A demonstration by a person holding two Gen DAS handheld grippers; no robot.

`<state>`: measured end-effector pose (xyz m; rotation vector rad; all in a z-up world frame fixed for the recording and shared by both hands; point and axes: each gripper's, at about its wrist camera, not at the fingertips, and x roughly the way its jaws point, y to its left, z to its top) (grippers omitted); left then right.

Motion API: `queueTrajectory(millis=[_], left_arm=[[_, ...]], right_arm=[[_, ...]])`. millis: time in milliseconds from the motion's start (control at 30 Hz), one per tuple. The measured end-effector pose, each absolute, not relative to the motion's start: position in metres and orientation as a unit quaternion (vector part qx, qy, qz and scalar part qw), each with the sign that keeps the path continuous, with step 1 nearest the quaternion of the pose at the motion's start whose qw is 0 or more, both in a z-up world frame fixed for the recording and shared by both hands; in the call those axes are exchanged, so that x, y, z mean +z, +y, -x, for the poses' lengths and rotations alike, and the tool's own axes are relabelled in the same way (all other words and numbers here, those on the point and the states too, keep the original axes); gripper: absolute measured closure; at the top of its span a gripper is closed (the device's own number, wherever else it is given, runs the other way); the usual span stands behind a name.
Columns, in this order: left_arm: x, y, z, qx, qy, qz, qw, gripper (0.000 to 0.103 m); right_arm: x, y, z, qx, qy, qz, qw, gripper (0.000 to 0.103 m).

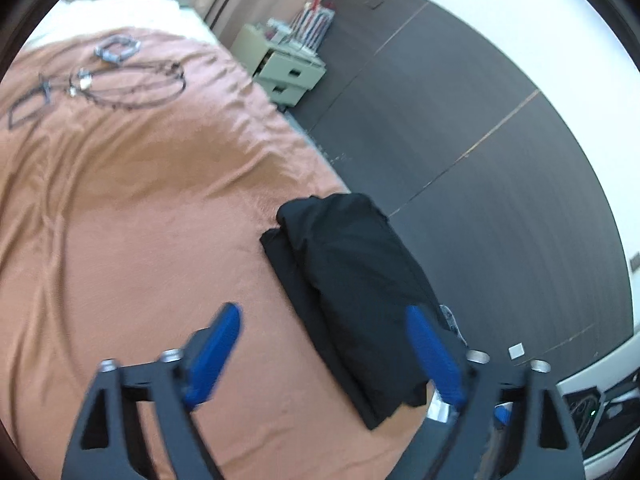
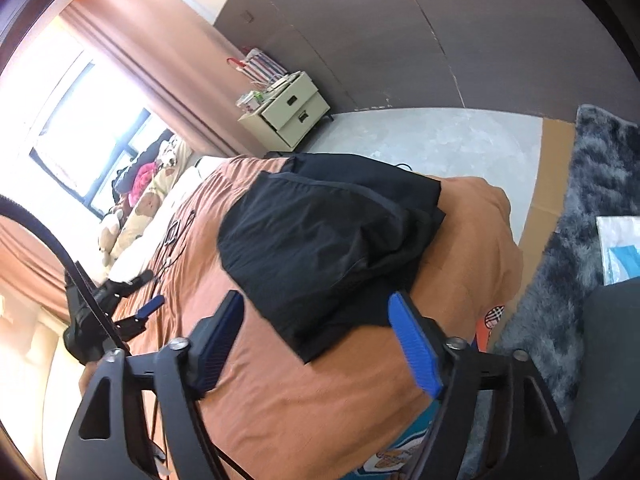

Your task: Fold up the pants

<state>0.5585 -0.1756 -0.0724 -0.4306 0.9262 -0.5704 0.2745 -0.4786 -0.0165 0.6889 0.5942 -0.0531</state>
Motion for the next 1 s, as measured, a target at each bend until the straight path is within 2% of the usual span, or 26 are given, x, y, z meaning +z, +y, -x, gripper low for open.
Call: queueTrajectory(millis=[100, 300, 433, 1000], left_arm=[[-0.05, -0.171, -0.536, -0.271, 0.422, 0.173, 0.848, 0.003], [-0.018, -0.155, -0.492, -0.28, 0.404, 0.143, 0.859, 0.001], [0.0, -0.139, -0.465, -0.281, 0.392, 0.131, 0.866, 0.001], [0.052, -0.076, -0.34, -0.253, 0.324, 0.082, 0.908, 0.001]], right_arm=[[-0.009, -0.465, -0.265, -0.025, 0.289, -0.314, 0.904, 0.018], [0.009, -0.438, -0.236, -0.021, 0.281, -0.292, 0.914, 0.017], [0.019, -0.423, -0.218, -0.024, 0.273, -0.278, 0.921, 0.012], [0.052, -0.346, -0.157, -0.03, 0.26, -0.195, 0.945, 0.007]])
